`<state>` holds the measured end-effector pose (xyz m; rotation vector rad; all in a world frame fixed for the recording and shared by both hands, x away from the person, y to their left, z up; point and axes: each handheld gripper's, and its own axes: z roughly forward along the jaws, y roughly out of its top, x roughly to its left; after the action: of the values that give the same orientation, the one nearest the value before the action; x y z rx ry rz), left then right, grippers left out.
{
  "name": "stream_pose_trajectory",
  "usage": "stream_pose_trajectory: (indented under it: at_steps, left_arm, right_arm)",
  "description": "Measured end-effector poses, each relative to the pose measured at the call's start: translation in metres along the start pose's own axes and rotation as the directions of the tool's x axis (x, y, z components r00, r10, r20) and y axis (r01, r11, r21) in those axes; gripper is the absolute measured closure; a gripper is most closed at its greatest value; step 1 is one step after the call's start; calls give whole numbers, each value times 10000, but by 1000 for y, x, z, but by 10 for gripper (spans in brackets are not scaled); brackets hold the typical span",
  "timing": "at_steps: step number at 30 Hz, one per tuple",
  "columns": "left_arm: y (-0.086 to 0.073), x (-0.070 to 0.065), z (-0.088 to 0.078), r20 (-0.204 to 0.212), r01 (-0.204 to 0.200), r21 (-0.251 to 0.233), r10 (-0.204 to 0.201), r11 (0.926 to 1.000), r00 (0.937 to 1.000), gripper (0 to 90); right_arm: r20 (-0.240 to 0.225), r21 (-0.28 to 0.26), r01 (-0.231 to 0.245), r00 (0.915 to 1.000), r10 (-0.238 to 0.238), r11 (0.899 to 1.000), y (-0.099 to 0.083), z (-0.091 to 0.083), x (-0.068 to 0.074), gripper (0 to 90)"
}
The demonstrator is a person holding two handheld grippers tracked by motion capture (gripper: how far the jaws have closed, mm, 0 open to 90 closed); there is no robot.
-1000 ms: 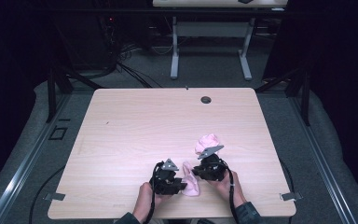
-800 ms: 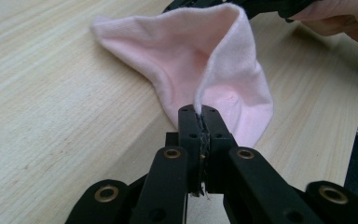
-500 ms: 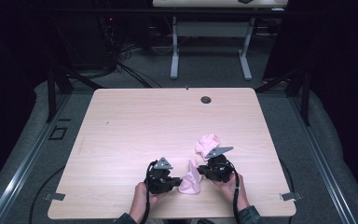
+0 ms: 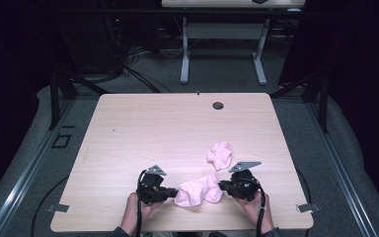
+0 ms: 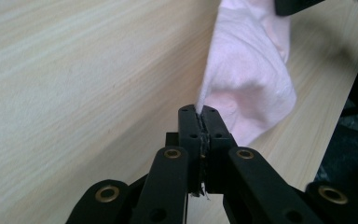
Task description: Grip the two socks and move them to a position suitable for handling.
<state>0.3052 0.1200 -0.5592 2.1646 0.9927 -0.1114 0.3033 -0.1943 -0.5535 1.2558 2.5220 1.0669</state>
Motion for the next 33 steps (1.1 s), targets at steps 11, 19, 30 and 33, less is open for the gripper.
stream_pose_trajectory:
  at_steps: [11, 19, 30, 33]
  left_arm:
    - [-9, 2, -3, -369, 64, 712, -37, 9974, 9993, 764]
    - [-13, 10, -21, -899, 39, -109, -49, 9999, 9959, 308]
    - [-39, 35, -43, -3454, 235, -1086, -599, 9938, 9365, 22]
    - [-44, 38, -45, -3847, 255, -1146, -681, 9931, 9205, 4]
  right_arm:
    - [-555, 886, -48, 9984, 98, 9961, -8, 1, 5, 761]
    - [-251, 106, 34, 9997, -31, 9999, -1, -10, -5, 481]
    - [1242, -213, 1059, 9870, -1025, 9941, 44, 4, -23, 360]
    - [1410, 218, 1325, 9809, -1343, 9909, 57, 21, -29, 379]
